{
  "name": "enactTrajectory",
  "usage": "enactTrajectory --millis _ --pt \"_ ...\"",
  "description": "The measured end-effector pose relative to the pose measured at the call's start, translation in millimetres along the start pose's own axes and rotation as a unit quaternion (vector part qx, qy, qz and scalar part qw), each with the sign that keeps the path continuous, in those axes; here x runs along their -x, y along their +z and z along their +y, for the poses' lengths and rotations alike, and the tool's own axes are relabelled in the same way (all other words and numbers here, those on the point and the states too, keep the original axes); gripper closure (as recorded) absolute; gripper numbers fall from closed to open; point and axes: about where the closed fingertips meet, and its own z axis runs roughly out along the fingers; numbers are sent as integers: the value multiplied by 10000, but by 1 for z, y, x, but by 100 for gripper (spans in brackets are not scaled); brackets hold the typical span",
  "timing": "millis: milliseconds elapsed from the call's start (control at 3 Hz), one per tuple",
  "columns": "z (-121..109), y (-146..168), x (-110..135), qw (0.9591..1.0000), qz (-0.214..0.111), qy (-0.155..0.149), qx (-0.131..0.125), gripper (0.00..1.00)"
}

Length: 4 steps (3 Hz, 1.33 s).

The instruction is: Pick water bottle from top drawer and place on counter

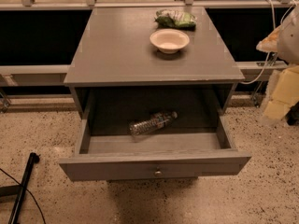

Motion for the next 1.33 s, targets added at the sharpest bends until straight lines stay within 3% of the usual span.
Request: enactTrajectory --millis 333,667,1000,1333 --pt "0 0 0 10000 0 0 0 0" --pt "-1 14 1 9997 -229 13 25 0" --pt "24 78 6 9964 -819 19 206 0" --pt "39 123 0 9901 -1389 -138 129 0"
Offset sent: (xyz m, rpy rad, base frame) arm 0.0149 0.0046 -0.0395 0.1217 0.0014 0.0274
